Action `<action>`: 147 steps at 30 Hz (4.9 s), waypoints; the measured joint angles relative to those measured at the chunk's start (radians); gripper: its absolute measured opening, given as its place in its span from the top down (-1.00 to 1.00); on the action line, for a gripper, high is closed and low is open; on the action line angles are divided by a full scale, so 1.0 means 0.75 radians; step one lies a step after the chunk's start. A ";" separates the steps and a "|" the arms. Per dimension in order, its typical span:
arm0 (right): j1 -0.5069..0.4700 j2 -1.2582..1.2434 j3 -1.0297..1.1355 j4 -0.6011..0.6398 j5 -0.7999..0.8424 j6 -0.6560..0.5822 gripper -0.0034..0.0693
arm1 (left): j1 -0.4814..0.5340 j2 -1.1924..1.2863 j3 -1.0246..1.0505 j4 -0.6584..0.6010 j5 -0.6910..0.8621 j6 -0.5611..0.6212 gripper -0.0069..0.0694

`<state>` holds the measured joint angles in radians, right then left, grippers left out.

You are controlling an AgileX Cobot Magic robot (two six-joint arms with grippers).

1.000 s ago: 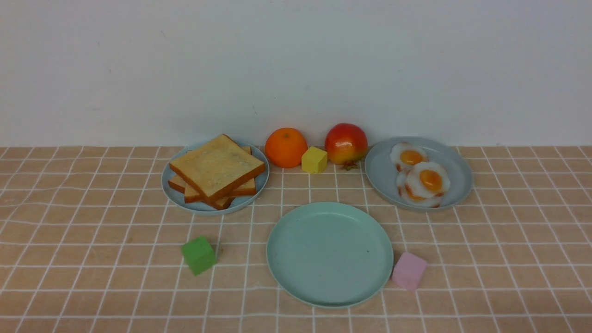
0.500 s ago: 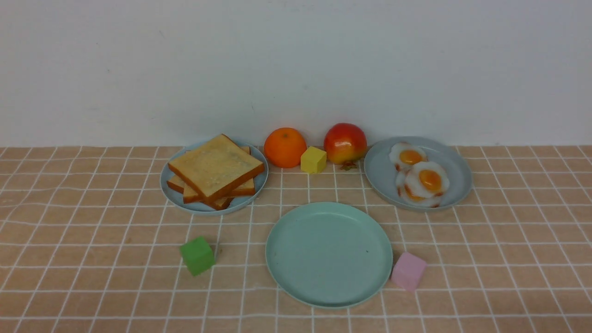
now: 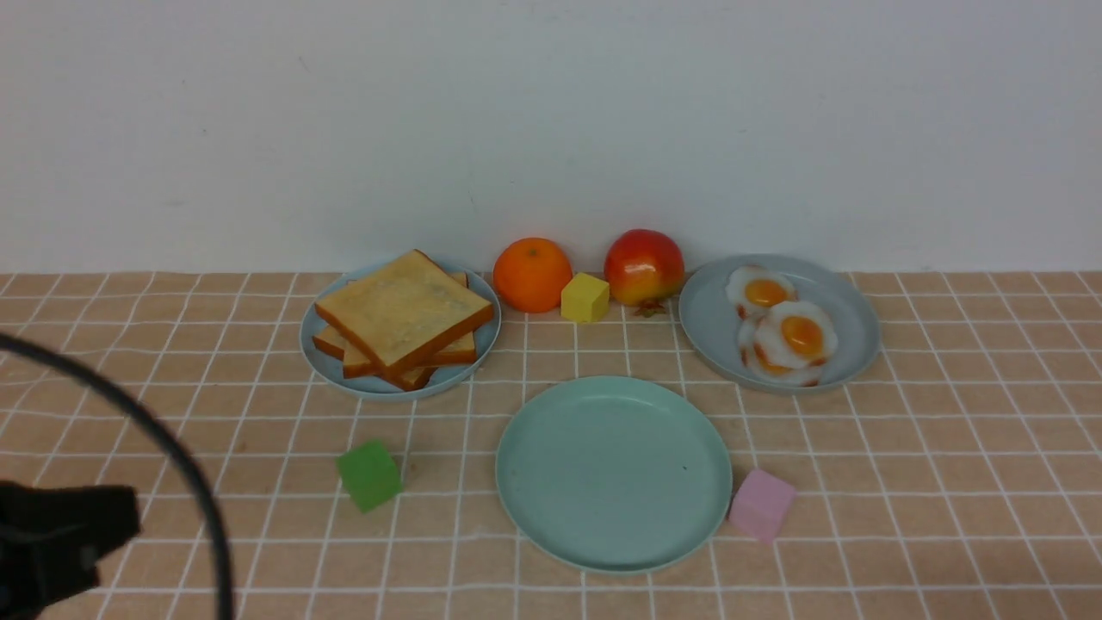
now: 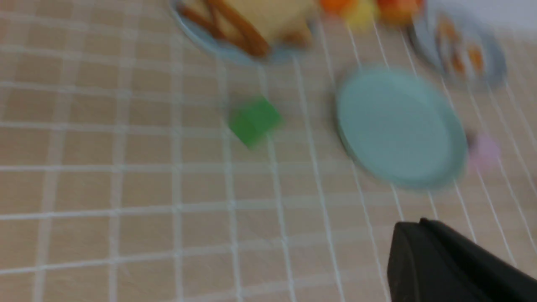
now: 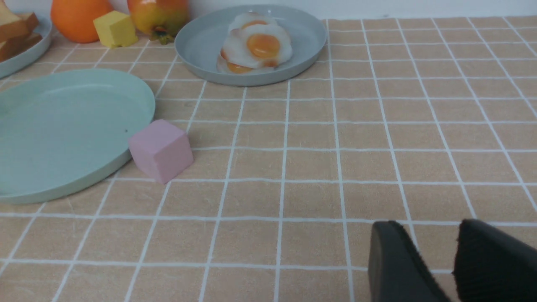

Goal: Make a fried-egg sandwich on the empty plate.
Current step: Use the left arm to grab a slice of bread, then use the left arm to put a slice of bread into the empty plate in the middle, then use the right arm to grab a fried egg

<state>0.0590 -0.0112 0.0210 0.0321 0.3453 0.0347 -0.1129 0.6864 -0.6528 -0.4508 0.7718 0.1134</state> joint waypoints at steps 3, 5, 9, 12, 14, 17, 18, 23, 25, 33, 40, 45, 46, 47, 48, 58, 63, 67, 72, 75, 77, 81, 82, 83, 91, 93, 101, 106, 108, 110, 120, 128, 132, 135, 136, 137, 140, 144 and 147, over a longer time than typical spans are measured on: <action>0.000 0.000 0.006 0.093 -0.099 0.082 0.25 | -0.106 0.142 -0.103 -0.008 0.039 0.056 0.85; 0.000 0.000 0.006 0.206 -0.224 0.178 0.25 | -0.172 0.256 -0.146 -0.006 -0.013 0.077 0.85; 0.000 0.000 0.006 0.361 -0.422 0.320 0.25 | -0.226 0.423 -0.157 0.015 -0.173 0.142 0.85; 0.010 0.000 -0.057 0.417 -0.380 0.410 0.28 | -0.231 0.559 -0.191 0.037 -0.233 0.239 0.85; 0.040 0.036 -0.201 0.406 -0.192 0.413 0.39 | -0.231 0.664 -0.252 0.060 -0.241 0.283 0.85; 0.105 0.175 -0.444 0.339 0.122 0.310 0.60 | -0.232 0.810 -0.363 0.080 -0.245 0.329 0.85; 0.131 0.245 -0.553 0.312 0.247 0.247 0.68 | -0.232 0.856 -0.402 0.090 -0.249 0.344 0.85; 0.202 0.548 -0.992 0.260 0.690 -0.021 0.90 | -0.237 1.106 -0.629 0.163 -0.268 0.395 0.85; 0.211 0.703 -1.185 0.251 0.874 -0.145 0.91 | -0.237 1.267 -0.778 0.234 -0.265 0.394 0.85; 0.254 0.844 -1.307 0.290 0.961 -0.239 0.90 | -0.237 1.610 -1.143 0.451 -0.194 0.401 0.48; 0.254 0.844 -1.307 0.308 0.950 -0.243 0.90 | -0.237 1.790 -1.241 0.463 -0.252 0.401 -0.18; 0.254 0.844 -1.307 0.322 0.949 -0.243 0.89 | -0.237 1.891 -1.244 0.472 -0.310 0.404 -0.35; 0.254 0.844 -1.307 0.322 0.949 -0.243 0.89 | -0.237 1.896 -1.246 0.480 -0.320 0.404 -0.35; 0.254 0.844 -1.307 0.326 0.949 -0.243 0.89 | -0.237 1.903 -1.249 0.487 -0.325 0.405 -0.35; 0.254 0.844 -1.307 0.328 0.949 -0.243 0.88 | -0.237 1.905 -1.251 0.491 -0.327 0.405 -0.35; 0.254 0.844 -1.307 0.390 0.970 -0.247 0.86 | -0.237 1.921 -1.266 0.525 -0.342 0.345 0.41; 0.254 0.841 -1.307 0.391 0.995 -0.247 0.85 | -0.239 1.917 -1.290 0.540 -0.294 0.345 0.68; 0.254 0.840 -1.307 0.391 1.000 -0.248 0.84 | -0.239 1.861 -1.290 0.549 -0.238 0.342 0.68; 0.254 0.836 -1.307 0.391 1.001 -0.248 0.82 | -0.287 1.689 -1.281 0.548 -0.134 0.299 0.68; 0.254 0.836 -1.307 0.391 1.004 -0.248 0.82 | -0.436 1.538 -1.218 0.535 -0.092 0.285 0.68; 0.254 0.836 -1.307 0.391 1.005 -0.248 0.81 | -0.519 1.508 -1.172 0.532 -0.089 0.285 0.68; 0.254 0.833 -1.307 0.391 1.015 -0.248 0.80 | -0.776 1.504 -1.004 0.545 -0.132 0.285 0.68; 0.254 0.833 -1.307 0.391 1.022 -0.248 0.80 | -0.826 1.518 -0.974 0.575 -0.157 0.280 0.68; 0.254 0.833 -1.308 0.391 1.034 -0.248 0.80 | -0.867 1.540 -0.955 0.622 -0.186 0.267 0.68; 0.254 0.832 -1.310 0.391 1.099 -0.248 0.79 | -0.940 1.663 -0.938 0.888 -0.352 0.123 0.69; 0.254 0.832 -1.310 0.391 1.104 -0.248 0.78 | -0.940 1.678 -0.938 0.913 -0.365 0.119 0.69; 0.254 0.832 -1.312 0.391 1.110 -0.246 0.65 | -0.940 1.693 -0.938 0.955 -0.378 0.112 0.31; 0.254 0.836 -1.312 0.391 1.094 -0.195 0.30 | -0.960 1.633 -0.941 0.957 -0.273 0.013 -0.27; 0.254 0.857 -1.312 0.391 1.067 -0.186 0.13 | -0.994 1.546 -0.962 0.957 -0.182 -0.084 -0.36; 0.254 0.906 -1.312 0.391 1.027 -0.185 0.00 | -1.028 1.415 -0.985 0.955 -0.127 -0.215 -0.32; 0.254 1.464 -1.318 0.391 0.688 -0.168 -0.08 | -1.057 0.609 -0.775 0.939 -0.133 -0.565 0.85; 0.167 2.036 -1.592 0.362 0.531 -0.157 -0.07 | -1.057 0.016 -0.266 0.945 -0.354 -0.697 0.85; 0.035 2.297 -1.828 0.389 0.566 -0.174 -0.07 | -1.057 -0.112 -0.136 0.999 -0.464 -0.795 0.85; -0.047 2.511 -2.012 0.444 0.647 -0.191 -0.07 | -1.057 -0.133 -0.077 1.040 -0.530 -0.849 0.85; -0.064 2.568 -2.081 0.460 0.672 -0.200 -0.07 | -1.057 -0.131 -0.067 1.046 -0.543 -0.865 0.85; -0.080 2.640 -2.152 0.475 0.703 -0.213 -0.08 | -1.057 -0.125 -0.063 1.050 -0.550 -0.880 0.85; -0.117 2.814 -2.338 0.507 0.784 -0.227 -0.14 | -1.057 -0.112 -0.059 1.050 -0.566 -0.921 0.85; -0.145 2.990 -2.563 0.542 0.883 -0.234 -0.25 | -1.057 -0.107 -0.059 1.050 -0.577 -0.943 0.85; -0.155 3.108 -2.733 0.582 0.932 -0.238 -0.36 | -1.057 -0.107 -0.059 1.050 -0.580 -0.957 0.85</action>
<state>-0.0574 2.3200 -2.0290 0.4685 1.0443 -0.1439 -0.9060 0.6061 -0.6970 0.3370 0.3371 -0.6044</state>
